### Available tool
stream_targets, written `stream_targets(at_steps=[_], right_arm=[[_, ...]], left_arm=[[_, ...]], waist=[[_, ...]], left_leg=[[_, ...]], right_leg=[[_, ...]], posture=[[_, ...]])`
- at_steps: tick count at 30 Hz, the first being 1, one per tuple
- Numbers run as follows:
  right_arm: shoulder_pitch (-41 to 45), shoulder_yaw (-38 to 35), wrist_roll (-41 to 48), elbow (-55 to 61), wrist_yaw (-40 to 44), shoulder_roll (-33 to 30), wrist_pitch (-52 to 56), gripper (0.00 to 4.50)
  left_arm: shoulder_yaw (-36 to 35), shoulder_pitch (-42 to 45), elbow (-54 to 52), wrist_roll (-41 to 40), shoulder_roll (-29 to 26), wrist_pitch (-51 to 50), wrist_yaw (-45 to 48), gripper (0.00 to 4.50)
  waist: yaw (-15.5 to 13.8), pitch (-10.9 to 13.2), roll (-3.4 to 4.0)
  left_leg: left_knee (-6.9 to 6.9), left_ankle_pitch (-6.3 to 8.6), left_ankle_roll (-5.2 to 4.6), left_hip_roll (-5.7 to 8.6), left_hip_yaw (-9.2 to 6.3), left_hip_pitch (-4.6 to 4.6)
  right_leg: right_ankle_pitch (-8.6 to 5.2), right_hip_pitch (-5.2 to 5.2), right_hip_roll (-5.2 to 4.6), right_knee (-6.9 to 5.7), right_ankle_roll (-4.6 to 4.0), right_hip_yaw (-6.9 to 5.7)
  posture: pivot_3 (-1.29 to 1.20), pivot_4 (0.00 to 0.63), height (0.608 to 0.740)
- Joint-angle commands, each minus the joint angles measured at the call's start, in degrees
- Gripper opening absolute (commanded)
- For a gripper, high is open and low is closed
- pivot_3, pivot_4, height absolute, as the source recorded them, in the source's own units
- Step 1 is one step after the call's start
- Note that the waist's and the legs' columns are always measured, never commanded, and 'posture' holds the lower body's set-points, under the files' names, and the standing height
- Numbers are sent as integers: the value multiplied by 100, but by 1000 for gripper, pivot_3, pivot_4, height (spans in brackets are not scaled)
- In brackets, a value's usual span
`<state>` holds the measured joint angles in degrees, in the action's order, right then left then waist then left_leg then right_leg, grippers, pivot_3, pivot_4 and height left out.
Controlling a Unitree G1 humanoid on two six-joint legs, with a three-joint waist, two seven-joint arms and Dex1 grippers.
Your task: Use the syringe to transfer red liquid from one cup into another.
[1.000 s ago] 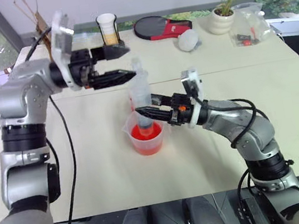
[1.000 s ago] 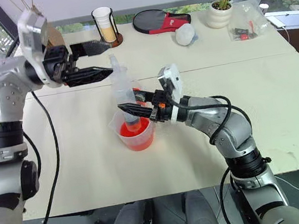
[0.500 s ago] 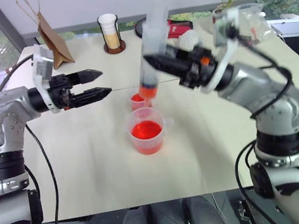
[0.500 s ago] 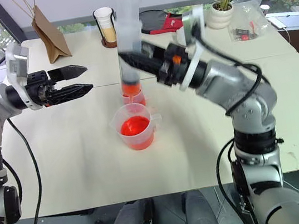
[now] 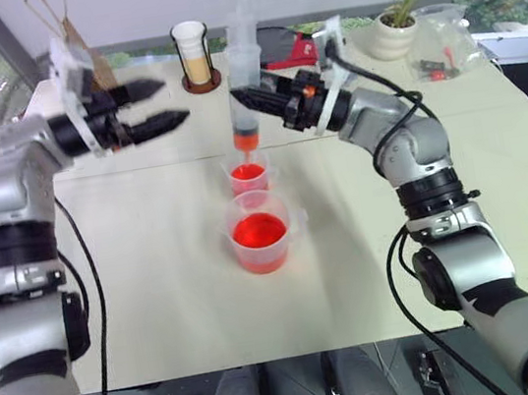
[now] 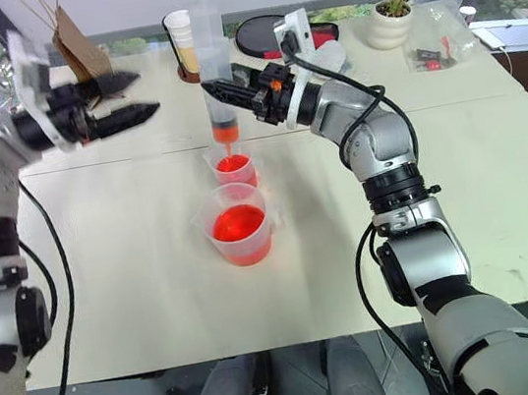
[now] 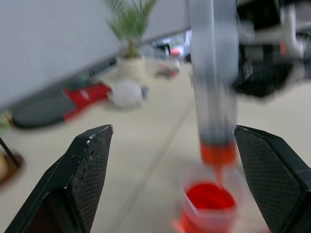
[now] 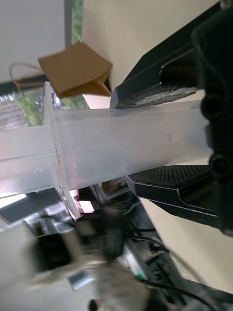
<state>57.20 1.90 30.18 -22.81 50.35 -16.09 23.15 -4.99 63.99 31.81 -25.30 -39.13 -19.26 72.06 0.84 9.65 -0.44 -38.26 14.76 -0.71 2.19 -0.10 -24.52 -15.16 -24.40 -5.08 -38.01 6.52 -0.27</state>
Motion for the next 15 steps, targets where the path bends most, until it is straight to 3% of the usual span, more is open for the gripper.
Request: stream_targets(at_steps=[1, 15], right_arm=[[264, -87, -153, -140, 186, 66, -317, 1377], [165, -62, -413, -33, 403, 268, -433, 1377]], left_arm=[[-76, 720, 601, 76, 93, 401, 284, 4089], [-25, 1993, 2619, 803, 912, 1923, 413, 4089]], waist=[[7, 0, 0], [37, 1, 0]], left_leg=[[1, -2, 4, 0, 0, 0], [3, 0, 1, -3, 1, 1]], right_leg=[[0, 0, 0, 1, 0, 0], [0, -5, 4, -2, 0, -1]], posture=[[0, 150, 740], [0, 150, 740]])
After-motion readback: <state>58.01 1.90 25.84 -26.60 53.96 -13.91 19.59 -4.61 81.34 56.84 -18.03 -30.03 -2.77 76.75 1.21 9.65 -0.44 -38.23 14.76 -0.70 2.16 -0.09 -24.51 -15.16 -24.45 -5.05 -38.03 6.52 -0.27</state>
